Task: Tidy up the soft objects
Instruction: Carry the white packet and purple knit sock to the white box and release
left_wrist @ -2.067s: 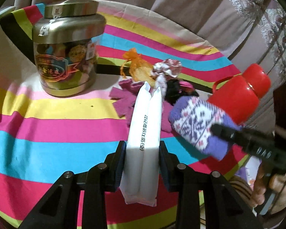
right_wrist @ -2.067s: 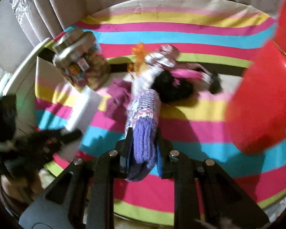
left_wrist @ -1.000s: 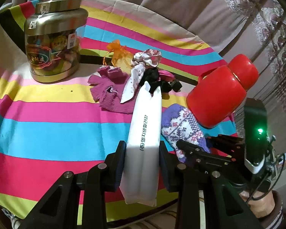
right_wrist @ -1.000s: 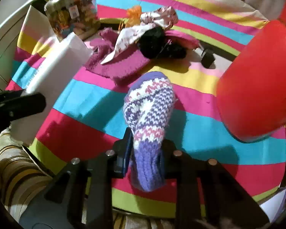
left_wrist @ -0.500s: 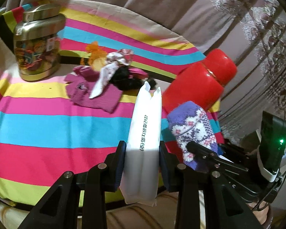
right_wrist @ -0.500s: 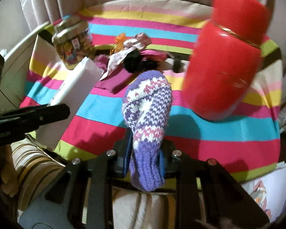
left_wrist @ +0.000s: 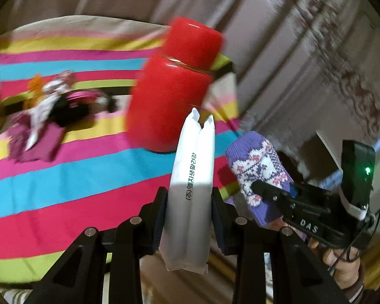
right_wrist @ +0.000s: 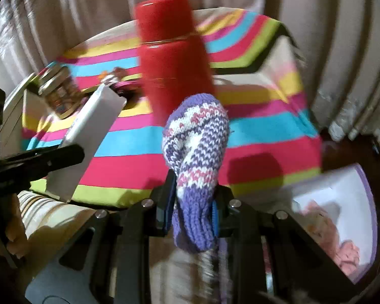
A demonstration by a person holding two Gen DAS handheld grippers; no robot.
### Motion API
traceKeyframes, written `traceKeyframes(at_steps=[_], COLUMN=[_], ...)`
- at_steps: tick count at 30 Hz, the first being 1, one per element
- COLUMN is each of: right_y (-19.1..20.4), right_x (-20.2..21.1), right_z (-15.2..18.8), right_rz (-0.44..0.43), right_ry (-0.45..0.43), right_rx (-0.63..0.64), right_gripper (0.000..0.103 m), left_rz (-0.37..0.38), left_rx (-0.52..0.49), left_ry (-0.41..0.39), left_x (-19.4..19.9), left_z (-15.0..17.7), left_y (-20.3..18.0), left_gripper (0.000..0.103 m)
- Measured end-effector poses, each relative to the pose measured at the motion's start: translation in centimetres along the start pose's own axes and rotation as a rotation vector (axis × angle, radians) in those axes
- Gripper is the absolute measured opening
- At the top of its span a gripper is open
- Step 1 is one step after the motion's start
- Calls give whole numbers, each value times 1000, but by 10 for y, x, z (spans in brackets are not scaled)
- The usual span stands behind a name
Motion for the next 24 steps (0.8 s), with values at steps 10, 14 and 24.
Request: traceKeyframes(at_steps=[10,14,24], right_y=[-88,-119,-177], right_x=[20,24,35], right_z=[28,37,59], right_rz=[85,108,163], right_ry=[-7,-4,-1], right_rx=[-168,-234,-355], right_gripper=[27,27,30], left_rz=[-9,-29,-40], left_rx=[-266,-367,-603], left_ry=[72,99,159], left_x=[-53,-75,-126], left_z=[-19,-24,-30], left_y=[-94,-124,-188], left_gripper=[35,35,38])
Point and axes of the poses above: each gripper's, at about its wrist camera, not at the fingertips, and x roughly against the way its jaws point, y to its left, z to its underside, the point moved 3 cm from there along -x, roughly the way its jaws point, and after that the axes turned 15 degrees about y, right-handed, at the moved point
